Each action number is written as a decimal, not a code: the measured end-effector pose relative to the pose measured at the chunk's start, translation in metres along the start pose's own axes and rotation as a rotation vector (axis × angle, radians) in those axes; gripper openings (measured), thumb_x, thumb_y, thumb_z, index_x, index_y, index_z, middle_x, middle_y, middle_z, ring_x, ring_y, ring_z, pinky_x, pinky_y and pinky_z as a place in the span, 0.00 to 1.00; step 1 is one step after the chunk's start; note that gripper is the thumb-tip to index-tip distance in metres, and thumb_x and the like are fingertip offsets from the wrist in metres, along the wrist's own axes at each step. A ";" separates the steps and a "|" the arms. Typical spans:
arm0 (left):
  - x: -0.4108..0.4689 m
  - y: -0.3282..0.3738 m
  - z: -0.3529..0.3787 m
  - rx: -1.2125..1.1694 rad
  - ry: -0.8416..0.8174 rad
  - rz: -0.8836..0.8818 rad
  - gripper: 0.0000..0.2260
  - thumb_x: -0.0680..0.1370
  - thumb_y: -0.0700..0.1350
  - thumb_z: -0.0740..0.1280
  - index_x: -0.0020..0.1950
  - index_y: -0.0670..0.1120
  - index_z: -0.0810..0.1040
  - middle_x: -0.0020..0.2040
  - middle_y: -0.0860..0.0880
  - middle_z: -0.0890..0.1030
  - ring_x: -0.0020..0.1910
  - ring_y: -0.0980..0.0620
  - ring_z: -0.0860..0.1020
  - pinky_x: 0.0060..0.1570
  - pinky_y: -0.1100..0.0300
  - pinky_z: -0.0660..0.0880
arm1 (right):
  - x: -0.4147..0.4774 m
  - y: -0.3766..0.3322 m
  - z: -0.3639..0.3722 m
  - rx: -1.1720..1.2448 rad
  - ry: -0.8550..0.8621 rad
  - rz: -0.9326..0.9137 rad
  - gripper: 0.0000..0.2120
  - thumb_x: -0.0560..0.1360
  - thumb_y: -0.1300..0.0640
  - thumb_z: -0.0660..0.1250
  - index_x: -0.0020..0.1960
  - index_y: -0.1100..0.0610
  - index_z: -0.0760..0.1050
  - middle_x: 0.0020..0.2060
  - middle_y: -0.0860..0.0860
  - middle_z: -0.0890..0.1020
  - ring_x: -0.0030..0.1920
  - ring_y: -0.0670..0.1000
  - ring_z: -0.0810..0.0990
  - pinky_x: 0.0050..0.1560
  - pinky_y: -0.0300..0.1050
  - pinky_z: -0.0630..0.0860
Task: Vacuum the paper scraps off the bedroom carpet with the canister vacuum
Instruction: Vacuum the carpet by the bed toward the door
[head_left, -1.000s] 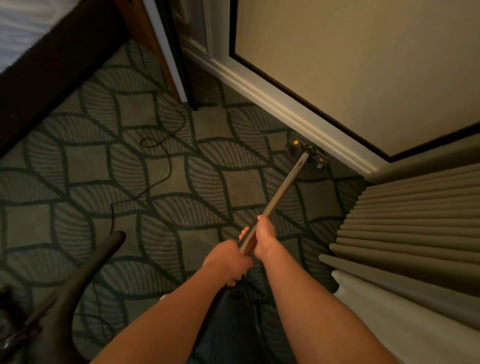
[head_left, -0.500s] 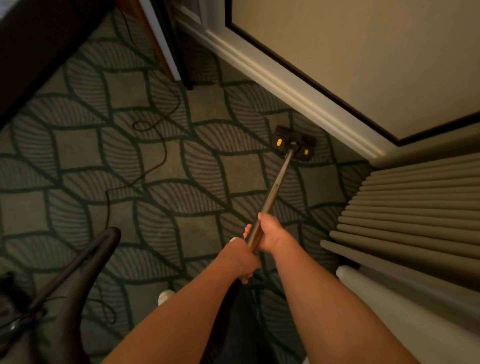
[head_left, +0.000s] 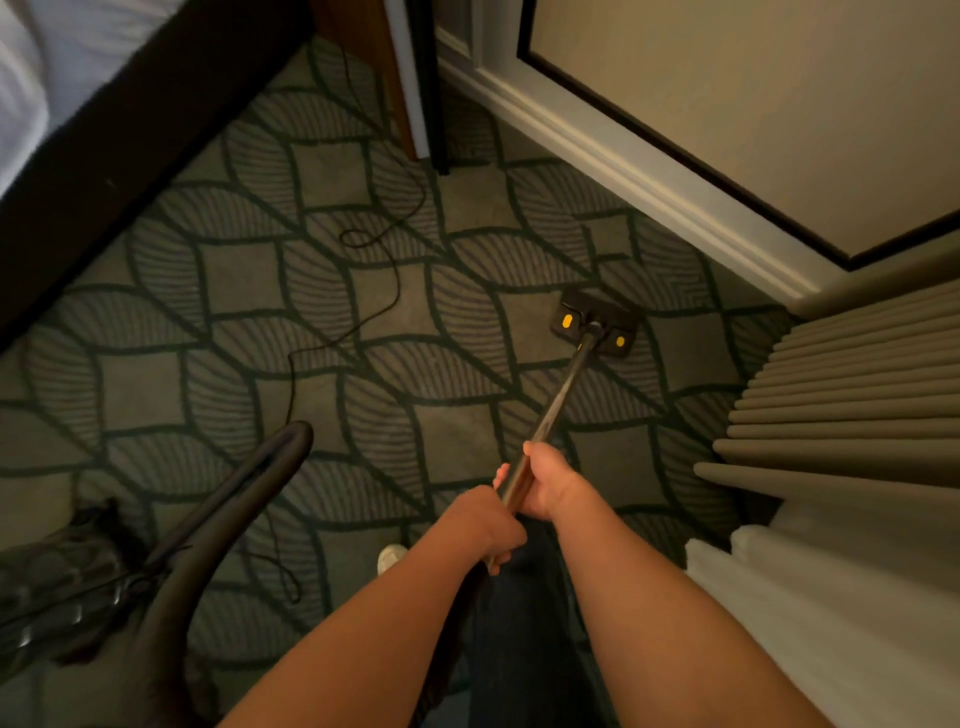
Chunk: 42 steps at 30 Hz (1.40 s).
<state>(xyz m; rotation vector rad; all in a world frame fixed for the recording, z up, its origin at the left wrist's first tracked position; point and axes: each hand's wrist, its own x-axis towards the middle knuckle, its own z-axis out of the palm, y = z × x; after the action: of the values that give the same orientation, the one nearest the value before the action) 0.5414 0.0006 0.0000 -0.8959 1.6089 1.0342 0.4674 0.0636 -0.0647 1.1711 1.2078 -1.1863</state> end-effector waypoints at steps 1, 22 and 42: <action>-0.003 -0.013 0.000 0.002 -0.001 0.005 0.07 0.71 0.37 0.62 0.33 0.41 0.73 0.24 0.47 0.75 0.22 0.51 0.74 0.34 0.59 0.77 | -0.001 0.012 0.004 0.001 -0.003 0.004 0.18 0.84 0.50 0.53 0.46 0.62 0.69 0.36 0.57 0.71 0.34 0.53 0.72 0.36 0.48 0.71; -0.074 -0.138 -0.013 0.034 -0.103 0.196 0.12 0.79 0.48 0.62 0.38 0.46 0.75 0.33 0.51 0.75 0.32 0.55 0.72 0.35 0.63 0.70 | -0.067 0.196 0.017 0.241 -0.003 -0.172 0.17 0.83 0.51 0.56 0.40 0.60 0.70 0.31 0.55 0.74 0.29 0.53 0.74 0.32 0.46 0.75; -0.101 -0.164 0.056 0.046 0.040 0.315 0.08 0.80 0.37 0.58 0.45 0.48 0.72 0.45 0.44 0.76 0.37 0.51 0.73 0.33 0.63 0.69 | -0.062 0.256 -0.048 0.133 0.040 -0.226 0.08 0.84 0.51 0.56 0.61 0.50 0.68 0.39 0.55 0.72 0.24 0.48 0.72 0.20 0.36 0.72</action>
<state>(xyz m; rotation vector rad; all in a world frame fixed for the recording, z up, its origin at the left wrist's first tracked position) 0.7342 -0.0001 0.0558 -0.6477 1.8392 1.1943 0.7207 0.1219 -0.0017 1.1835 1.3347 -1.4364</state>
